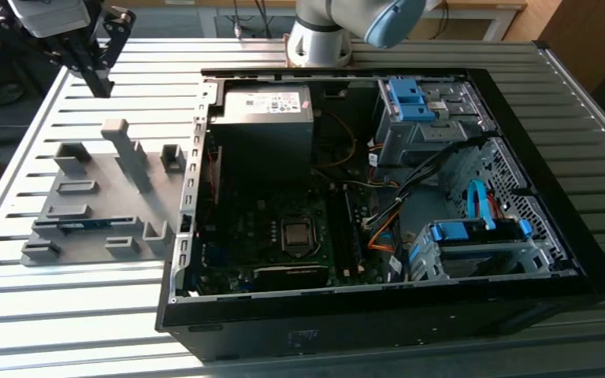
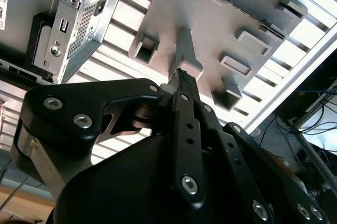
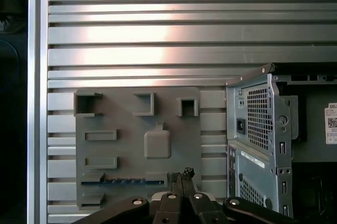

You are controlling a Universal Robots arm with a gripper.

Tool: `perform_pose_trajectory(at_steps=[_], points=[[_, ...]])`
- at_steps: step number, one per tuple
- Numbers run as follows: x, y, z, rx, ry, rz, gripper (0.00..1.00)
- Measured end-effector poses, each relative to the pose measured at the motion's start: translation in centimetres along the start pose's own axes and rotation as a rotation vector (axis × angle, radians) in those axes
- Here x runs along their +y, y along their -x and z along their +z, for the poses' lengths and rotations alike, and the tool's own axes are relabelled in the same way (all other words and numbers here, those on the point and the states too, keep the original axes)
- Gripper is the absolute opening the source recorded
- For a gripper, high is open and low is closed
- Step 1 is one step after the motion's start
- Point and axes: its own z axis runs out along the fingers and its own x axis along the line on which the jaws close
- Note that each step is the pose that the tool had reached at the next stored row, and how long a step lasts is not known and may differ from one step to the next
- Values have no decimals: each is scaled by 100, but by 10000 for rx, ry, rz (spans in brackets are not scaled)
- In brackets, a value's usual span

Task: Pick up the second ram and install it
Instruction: 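Reach for the second ram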

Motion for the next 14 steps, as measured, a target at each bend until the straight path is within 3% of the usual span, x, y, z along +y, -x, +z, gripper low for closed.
perform_pose_trajectory(at_steps=[14], points=[[-6,-190,-1,0,0,-1,10]])
